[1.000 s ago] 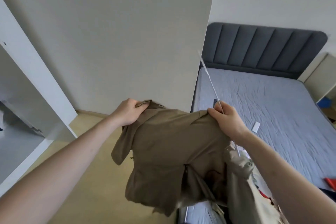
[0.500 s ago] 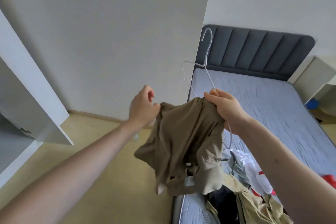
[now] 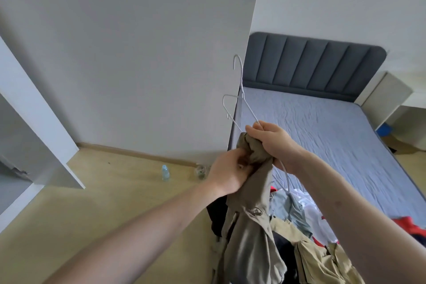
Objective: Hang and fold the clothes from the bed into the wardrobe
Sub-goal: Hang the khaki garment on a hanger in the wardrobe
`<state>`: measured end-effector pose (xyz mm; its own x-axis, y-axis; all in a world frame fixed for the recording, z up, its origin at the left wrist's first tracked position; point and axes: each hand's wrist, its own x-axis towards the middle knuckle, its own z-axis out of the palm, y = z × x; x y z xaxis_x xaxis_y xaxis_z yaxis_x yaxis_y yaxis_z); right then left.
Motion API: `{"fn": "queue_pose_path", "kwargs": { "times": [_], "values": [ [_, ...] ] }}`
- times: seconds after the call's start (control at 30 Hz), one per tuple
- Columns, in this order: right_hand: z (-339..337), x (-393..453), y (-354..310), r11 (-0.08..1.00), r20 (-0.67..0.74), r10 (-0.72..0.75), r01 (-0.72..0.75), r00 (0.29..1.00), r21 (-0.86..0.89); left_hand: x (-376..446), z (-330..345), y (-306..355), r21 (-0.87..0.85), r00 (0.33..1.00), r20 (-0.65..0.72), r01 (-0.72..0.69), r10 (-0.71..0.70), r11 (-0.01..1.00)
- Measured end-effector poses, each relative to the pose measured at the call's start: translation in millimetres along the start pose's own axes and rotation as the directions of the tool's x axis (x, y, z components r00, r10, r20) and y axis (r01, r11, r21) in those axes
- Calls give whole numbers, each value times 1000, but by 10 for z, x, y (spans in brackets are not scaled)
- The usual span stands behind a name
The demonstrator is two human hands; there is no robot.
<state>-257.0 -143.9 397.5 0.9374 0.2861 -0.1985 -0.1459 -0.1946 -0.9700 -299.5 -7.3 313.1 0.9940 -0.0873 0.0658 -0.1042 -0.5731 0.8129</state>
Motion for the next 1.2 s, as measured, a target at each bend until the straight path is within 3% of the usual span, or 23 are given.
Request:
{"fn": "queue_pose_path", "kwargs": {
  "times": [0.17, 0.3, 0.5, 0.63, 0.73, 0.8, 1.1, 1.2],
  "values": [
    [-330, -16, 166, 995, -45, 44, -48, 998, -89, 15, -140, -172, -93, 977, 184, -92, 108, 991],
    [-408, -10, 289, 984, -64, 76, -85, 995, -154, -5, -229, -106, -171, 957, 260, -87, 130, 981],
    [-386, -11, 369, 1000, -115, 7, -11, 993, -26, 40, -343, -36, -310, 996, 29, -76, 89, 948],
    [-188, -207, 785, 994, -73, -18, 10, 997, -113, 59, -484, -26, -340, 988, -121, -130, 94, 932],
    [48, -223, 1127, 973, -22, 29, -34, 999, -230, 62, -539, 27, -362, 986, -146, -130, 81, 923],
    [134, -155, 1223, 963, -39, -19, 8, 999, -269, 63, -567, 44, -362, 986, -146, -133, 85, 923],
    [-182, 123, 895, 969, -130, -209, 187, 969, -162, 57, -853, -271, -269, 972, -235, -74, 8, 960],
    [-268, 172, 735, 970, -152, -207, 184, 966, -157, 47, -879, -440, -150, 962, -274, -50, 7, 987]
  ]
}}
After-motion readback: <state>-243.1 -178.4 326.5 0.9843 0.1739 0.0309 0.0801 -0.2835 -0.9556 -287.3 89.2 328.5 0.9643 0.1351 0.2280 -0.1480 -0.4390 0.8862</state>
